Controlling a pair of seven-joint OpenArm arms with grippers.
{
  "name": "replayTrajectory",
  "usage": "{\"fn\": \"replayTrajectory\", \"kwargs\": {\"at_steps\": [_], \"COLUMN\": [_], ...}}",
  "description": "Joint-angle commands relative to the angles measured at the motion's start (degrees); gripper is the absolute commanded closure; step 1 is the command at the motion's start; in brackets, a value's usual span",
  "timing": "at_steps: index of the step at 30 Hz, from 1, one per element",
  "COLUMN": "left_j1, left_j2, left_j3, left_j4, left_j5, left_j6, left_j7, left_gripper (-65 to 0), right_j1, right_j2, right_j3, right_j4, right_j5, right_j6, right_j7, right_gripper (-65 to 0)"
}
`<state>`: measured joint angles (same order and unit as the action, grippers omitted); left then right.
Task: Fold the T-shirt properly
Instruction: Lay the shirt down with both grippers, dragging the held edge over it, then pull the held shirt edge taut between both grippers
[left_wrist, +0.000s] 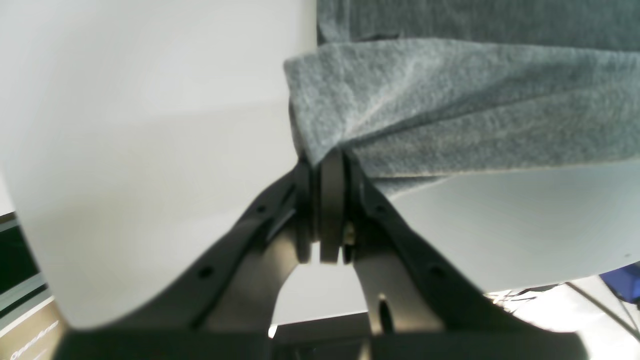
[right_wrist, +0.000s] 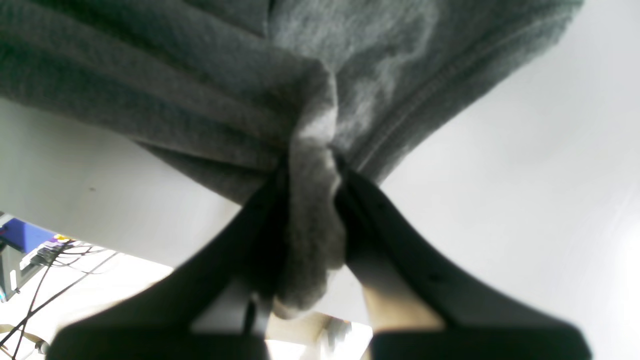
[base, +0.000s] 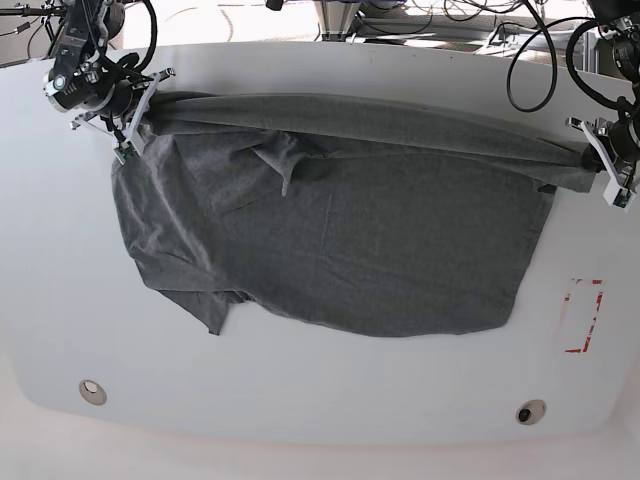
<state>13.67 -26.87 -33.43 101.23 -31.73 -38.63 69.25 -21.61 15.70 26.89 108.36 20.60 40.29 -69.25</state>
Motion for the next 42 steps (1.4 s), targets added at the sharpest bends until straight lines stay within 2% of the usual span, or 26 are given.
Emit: {"fn": "replayTrajectory", "kwargs": {"at_steps": [1,5,7,9,11,16,18,27,35,37,40,42], "left_j1": [-2.2,-2.7,-2.8,-2.9,-2.9,-2.9,-2.9,-5.6,-9.1,-10.5,-11.5,-11.6], "left_j2": [-1.2,-1.2,-1.2,-1.2,-1.3,-1.4,-1.5,-1.8,-1.0,0.5,3.1,4.5], "left_j3": [0.9,1.6,1.6,1.6,1.9,1.9,2.0,1.0,-2.6,-2.1,-2.0,-1.9], "left_j4": [0.8,0.8,0.7,0.2,-0.8,-1.9,-1.5,-1.4,0.7,0.7,0.7,0.7], "left_j5": [1.8,4.5,5.6,6.2,6.2,6.5,6.4,5.9,5.9,5.9,6.3,6.4], "left_j6": [-0.9,-1.4,-1.4,-1.4,-1.4,-1.4,-1.4,-1.4,-1.4,-1.4,-1.4,-1.4], "left_j7": [-0.9,-0.9,-0.9,-0.8,-0.7,-0.7,-0.7,-0.6,-0.6,-0.6,-0.9,-0.9], "left_gripper": [0.0,0.0,-2.1,-10.8,-20.4,-46.3,-50.8,-50.0,-49.9,-49.4,-44.2,-39.3], "right_j1": [-0.5,-1.6,-1.7,-1.8,-1.8,-1.8,-1.6,-1.3,2.8,3.1,2.9,2.7], "right_j2": [0.9,0.8,0.8,0.8,0.8,0.8,0.8,1.3,-1.0,-1.5,-3.7,-5.1], "right_j3": [0.4,0.4,0.4,0.4,0.4,0.4,0.4,1.1,4.1,4.1,4.0,4.1], "right_j4": [1.8,3.3,4.2,5.0,5.6,7.3,7.7,7.7,7.4,7.4,7.4,7.3], "right_j5": [-0.1,0.0,0.1,0.1,0.1,0.2,0.4,10.8,17.3,18.1,17.9,17.8], "right_j6": [-0.3,-0.3,-0.3,-0.3,-0.3,-0.3,-0.3,-0.3,-0.3,-0.3,-0.3,-0.3], "right_j7": [0.6,0.6,0.6,0.6,0.6,0.5,0.5,0.5,0.6,0.6,0.6,0.6], "right_gripper": [-11.9,-29.2,-36.8,-45.2,-49.5,-51.7,-51.8,-51.8,-51.7,-50.9,-44.4,-35.2]}}
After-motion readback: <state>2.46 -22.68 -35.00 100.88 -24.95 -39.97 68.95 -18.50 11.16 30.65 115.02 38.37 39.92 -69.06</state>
